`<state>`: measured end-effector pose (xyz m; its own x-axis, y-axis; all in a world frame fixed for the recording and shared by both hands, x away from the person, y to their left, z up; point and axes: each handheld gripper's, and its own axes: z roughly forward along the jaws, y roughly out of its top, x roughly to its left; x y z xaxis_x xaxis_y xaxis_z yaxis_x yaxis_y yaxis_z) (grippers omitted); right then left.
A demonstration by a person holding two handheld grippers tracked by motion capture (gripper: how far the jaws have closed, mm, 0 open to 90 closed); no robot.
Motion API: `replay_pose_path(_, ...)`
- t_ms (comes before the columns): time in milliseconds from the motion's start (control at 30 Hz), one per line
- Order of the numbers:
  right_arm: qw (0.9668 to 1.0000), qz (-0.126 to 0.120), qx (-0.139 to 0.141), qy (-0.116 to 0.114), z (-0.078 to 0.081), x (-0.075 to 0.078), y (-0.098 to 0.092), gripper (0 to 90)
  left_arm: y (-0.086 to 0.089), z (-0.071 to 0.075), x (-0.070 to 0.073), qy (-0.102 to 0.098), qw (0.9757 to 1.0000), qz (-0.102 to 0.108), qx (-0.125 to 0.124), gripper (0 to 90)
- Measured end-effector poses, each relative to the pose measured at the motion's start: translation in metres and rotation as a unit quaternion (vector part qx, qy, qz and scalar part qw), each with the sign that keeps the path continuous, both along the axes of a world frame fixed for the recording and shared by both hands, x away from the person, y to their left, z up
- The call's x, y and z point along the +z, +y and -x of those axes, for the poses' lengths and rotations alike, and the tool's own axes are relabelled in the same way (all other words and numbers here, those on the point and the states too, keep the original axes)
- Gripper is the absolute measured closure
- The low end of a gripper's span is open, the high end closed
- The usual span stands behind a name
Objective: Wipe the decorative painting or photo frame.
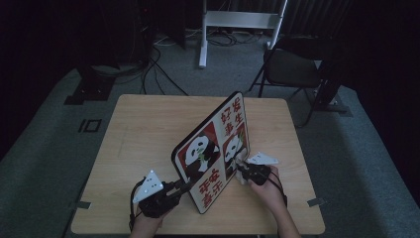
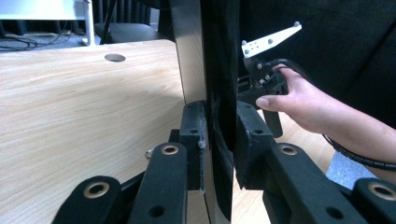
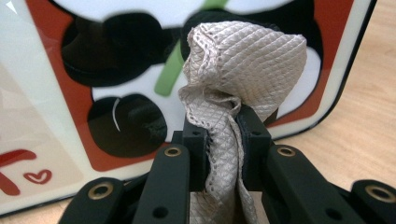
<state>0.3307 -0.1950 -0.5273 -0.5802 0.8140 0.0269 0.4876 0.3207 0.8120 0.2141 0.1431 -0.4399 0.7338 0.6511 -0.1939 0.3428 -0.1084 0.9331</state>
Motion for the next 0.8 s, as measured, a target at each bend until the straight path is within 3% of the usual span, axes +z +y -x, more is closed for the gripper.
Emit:
replay_pose_path(533, 0.9996, 0.002, -0.009, 0.026, 0.001, -0.020, -0.004, 77.1, 0.000, 0.000, 0.000, 0.000, 1.0000, -0.001, -0.001, 76.2)
replay_pose_path(667, 0.9995, 0.002, -0.011, 0.028, 0.001, -0.016, -0.004, 77.4, 0.000, -0.001, 0.000, 0.001, 1.0000, 0.001, 0.002, 76.4)
replay_pose_path(800, 0.9998, -0.013, -0.014, 0.011, 0.002, -0.001, -0.007, 77.4, 0.001, -0.001, 0.000, 0.001, 1.0000, 0.001, 0.003, 76.6)
